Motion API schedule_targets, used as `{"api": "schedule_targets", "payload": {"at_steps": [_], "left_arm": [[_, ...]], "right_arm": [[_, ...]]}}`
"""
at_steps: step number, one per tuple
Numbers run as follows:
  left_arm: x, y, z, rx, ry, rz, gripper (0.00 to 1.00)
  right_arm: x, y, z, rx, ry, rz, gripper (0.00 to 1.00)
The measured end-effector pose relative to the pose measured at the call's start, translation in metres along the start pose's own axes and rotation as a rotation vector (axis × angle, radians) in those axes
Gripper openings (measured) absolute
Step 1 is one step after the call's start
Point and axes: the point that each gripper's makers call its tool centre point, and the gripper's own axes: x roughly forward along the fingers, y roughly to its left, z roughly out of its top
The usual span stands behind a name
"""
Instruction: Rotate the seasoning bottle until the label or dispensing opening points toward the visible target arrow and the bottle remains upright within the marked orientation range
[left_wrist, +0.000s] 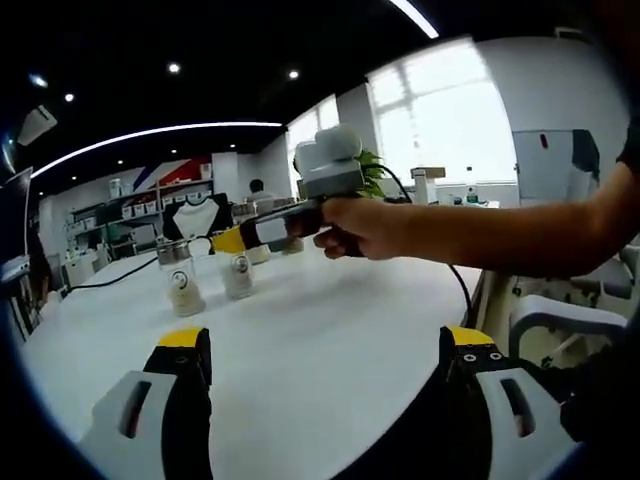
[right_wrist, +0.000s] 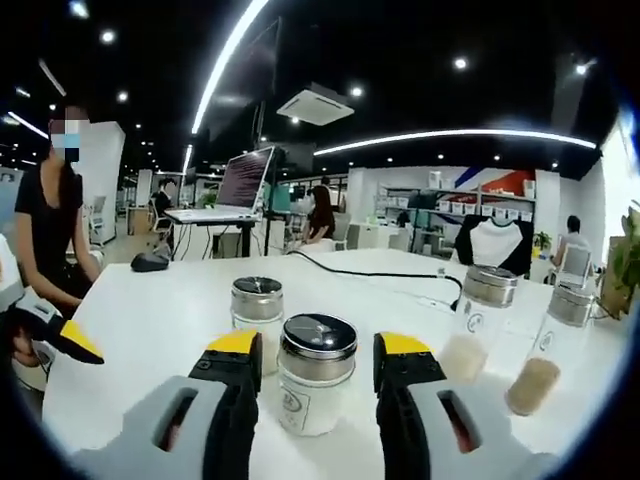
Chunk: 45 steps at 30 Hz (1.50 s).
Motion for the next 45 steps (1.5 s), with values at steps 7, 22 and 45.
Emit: {"api": "schedule_targets", "payload": {"at_steps": [7, 22, 45], "left_arm": [[-0.001, 0.001, 0.002, -0.004, -0.009, 0.001, 1.0], [-0.004, 0.005, 0.008, -0.005, -0.032, 0.018, 1.0], [-0.007, 0.017, 0.004, -0.027, -0.01, 0.047, 1.0]], "right_arm": [[-0.014, -0.014, 0.022, 0.043, -0.051, -0.019, 0.48], [-0.013, -0.082, 0.018, 0.029, -0.01, -0.223, 0.45], [0.015, -0.156, 0.002, 0.064, 0.031, -0.403, 0.42]]}}
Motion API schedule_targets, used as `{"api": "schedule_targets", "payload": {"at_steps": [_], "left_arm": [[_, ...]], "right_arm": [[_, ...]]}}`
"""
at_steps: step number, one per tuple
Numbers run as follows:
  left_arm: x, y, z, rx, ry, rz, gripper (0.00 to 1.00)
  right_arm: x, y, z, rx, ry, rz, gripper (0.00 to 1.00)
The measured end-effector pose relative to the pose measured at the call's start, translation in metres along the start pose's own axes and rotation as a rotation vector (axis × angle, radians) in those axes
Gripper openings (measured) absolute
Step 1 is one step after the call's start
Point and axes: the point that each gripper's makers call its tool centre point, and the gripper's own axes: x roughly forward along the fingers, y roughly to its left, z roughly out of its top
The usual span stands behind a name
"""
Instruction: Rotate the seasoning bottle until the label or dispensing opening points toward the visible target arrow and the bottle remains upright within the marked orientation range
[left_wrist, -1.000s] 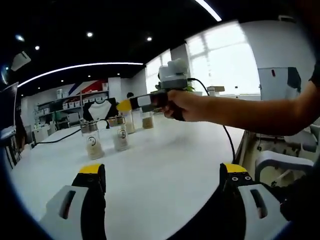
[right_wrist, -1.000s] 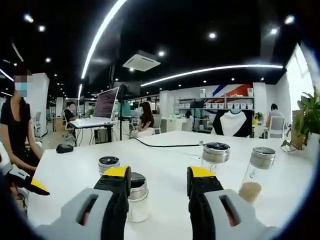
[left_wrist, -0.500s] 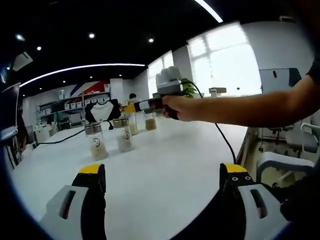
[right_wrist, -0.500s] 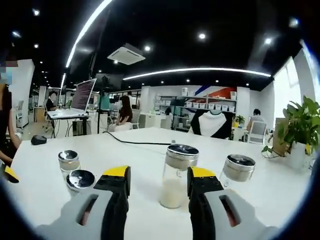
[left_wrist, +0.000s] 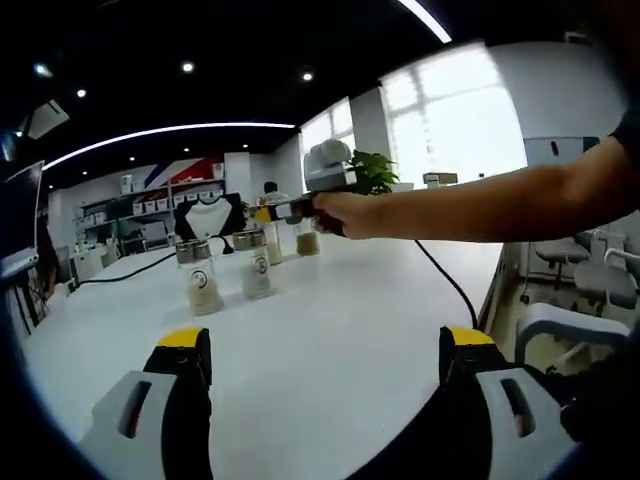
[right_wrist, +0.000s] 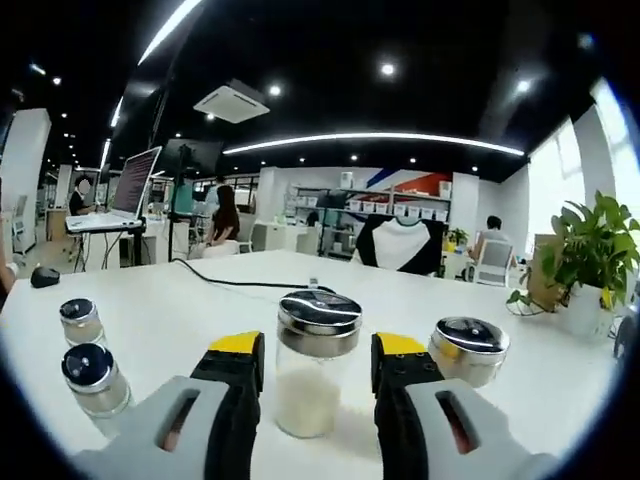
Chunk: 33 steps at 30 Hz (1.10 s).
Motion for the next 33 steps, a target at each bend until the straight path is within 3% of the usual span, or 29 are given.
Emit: {"api": "schedule_targets", "payload": {"at_steps": [8, 18, 25, 28, 33], "left_arm": [[-0.003, 0.007, 0.002, 0.001, -0.008, 0.007, 1.0], [-0.002, 0.01, -0.001, -0.01, -0.006, 0.015, 1.0], [-0.002, 0.012, -0.001, -0.03, -0.006, 0.016, 1.0], [-0.004, 0.017, 0.001, -0.047, -0.027, 0.042, 0.99], [-0.004, 0.018, 0.005, -0.14, -0.081, 0.027, 0.98]], "right_arm": [[0.012, 0.002, -0.012, 0.061, 0.018, 0.025, 0.42], [0.018, 0.007, -0.008, 0.015, 0.017, 0.024, 0.36], [0.007, 0.009, -0.008, 0.03, 0.027, 0.031, 0.35], [-0.001, 0.011, -0.005, -0.017, 0.019, 0.032, 0.35], [-0.016, 0.019, 0.008, 0.015, -0.012, 0.06, 0.35]]}}
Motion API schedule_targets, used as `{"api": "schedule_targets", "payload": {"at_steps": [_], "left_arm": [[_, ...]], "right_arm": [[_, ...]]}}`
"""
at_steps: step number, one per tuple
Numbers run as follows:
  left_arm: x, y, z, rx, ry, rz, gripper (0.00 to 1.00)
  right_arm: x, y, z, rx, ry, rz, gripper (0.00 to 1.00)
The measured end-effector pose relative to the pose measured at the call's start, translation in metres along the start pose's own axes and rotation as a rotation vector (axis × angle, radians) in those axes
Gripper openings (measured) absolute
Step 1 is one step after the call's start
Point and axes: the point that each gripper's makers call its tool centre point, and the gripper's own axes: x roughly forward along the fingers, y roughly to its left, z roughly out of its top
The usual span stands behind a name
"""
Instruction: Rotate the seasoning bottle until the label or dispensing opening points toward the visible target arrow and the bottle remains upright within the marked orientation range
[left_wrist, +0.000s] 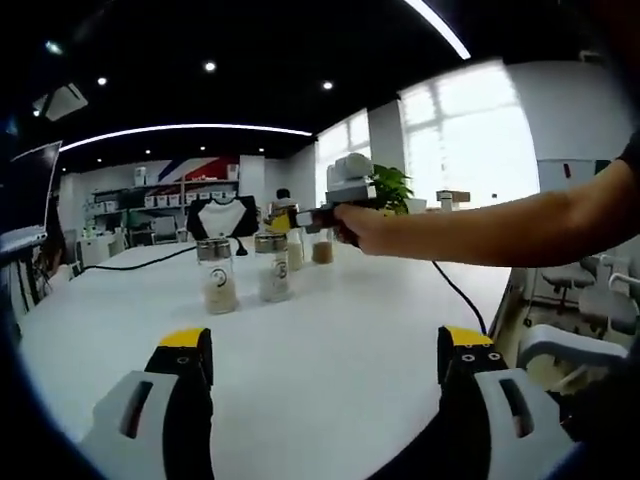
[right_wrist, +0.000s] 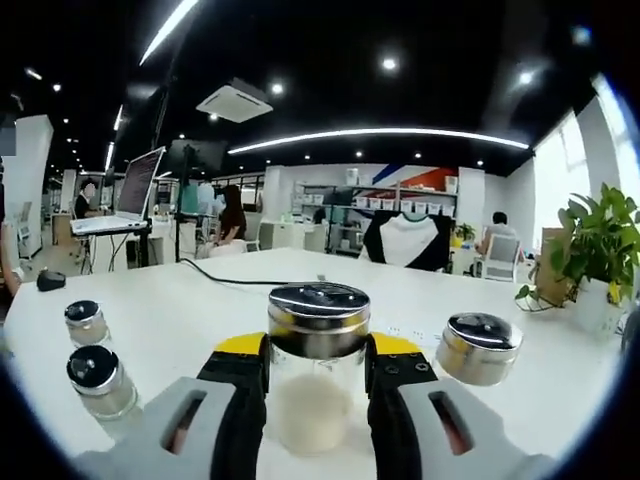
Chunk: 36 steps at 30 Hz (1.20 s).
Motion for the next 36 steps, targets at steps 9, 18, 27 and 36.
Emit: {"api": "schedule_targets", "payload": {"at_steps": [9, 18, 27, 36], "left_arm": [[-0.001, -0.007, 0.004, 0.01, -0.017, -0.016, 0.98], [-0.001, -0.017, 0.008, 0.06, -0.024, -0.035, 0.97], [0.002, -0.026, 0.006, 0.078, -0.005, -0.066, 0.97], [0.011, -0.031, 0.008, 0.114, 0.002, -0.091, 0.95]], "right_arm": [[-0.03, 0.018, 0.007, 0.013, -0.007, 0.034, 0.35], [-0.063, 0.034, 0.017, 0.037, -0.048, 0.069, 0.35], [-0.099, 0.053, 0.02, 0.01, -0.07, 0.11, 0.35], [-0.133, 0.071, 0.022, 0.029, -0.101, 0.148, 0.35]]}}
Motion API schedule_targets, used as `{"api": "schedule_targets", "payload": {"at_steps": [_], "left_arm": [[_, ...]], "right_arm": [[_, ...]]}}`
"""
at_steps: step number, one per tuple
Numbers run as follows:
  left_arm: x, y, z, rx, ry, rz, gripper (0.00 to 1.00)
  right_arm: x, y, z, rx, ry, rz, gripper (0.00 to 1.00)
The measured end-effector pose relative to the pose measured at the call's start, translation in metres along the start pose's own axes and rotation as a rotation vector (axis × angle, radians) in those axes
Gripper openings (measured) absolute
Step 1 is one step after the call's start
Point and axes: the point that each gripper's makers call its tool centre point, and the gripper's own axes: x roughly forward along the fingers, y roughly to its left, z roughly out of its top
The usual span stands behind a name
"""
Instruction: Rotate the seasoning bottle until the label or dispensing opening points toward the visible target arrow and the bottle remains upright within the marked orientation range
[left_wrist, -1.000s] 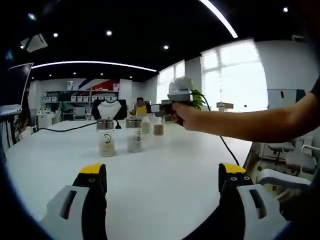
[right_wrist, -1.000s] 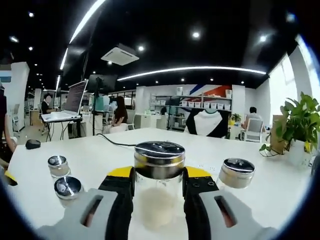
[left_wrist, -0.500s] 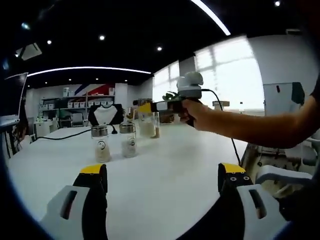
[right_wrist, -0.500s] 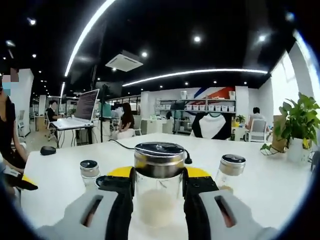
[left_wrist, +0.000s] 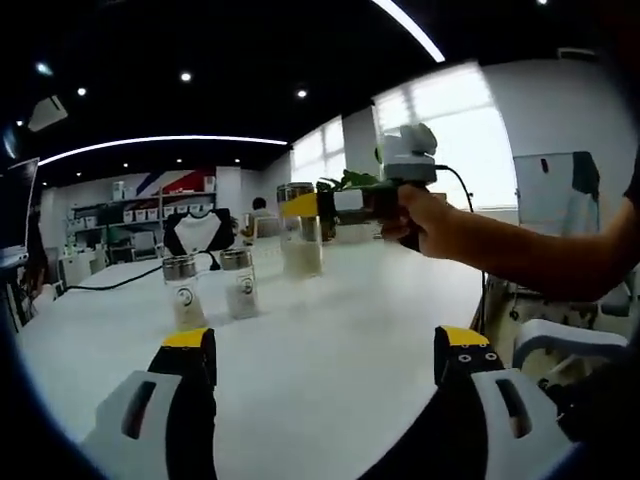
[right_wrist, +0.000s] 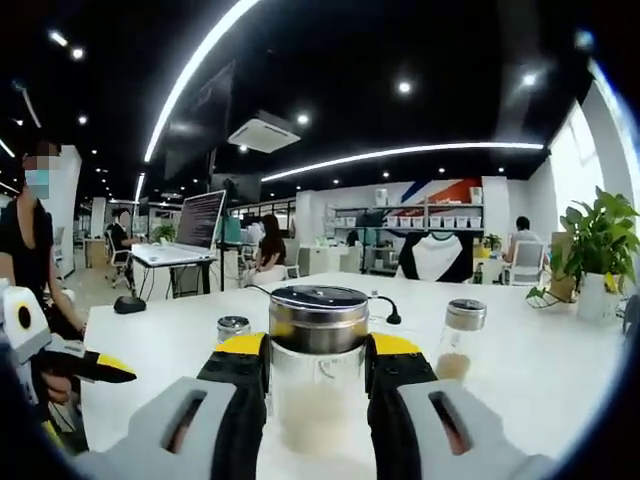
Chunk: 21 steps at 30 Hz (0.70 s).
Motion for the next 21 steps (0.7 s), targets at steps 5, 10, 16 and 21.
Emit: {"api": "schedule_targets", "payload": {"at_steps": [5, 10, 16, 21], "left_arm": [[0.0, 0.002, 0.014, 0.02, -0.06, -0.003, 0.85], [0.005, -0.001, 0.019, 0.022, -0.068, -0.03, 0.83], [0.012, -0.007, 0.017, 0.022, -0.065, -0.054, 0.77], [0.015, -0.015, 0.017, 0.02, -0.071, -0.079, 0.7]], "right_arm": [[-0.011, 0.016, 0.0, -0.021, -0.012, 0.023, 0.34], [-0.024, 0.032, -0.005, -0.03, -0.011, 0.049, 0.35], [-0.04, 0.05, -0.012, -0.029, -0.01, 0.073, 0.34], [-0.051, 0.067, -0.016, -0.04, -0.015, 0.095, 0.34]]}}
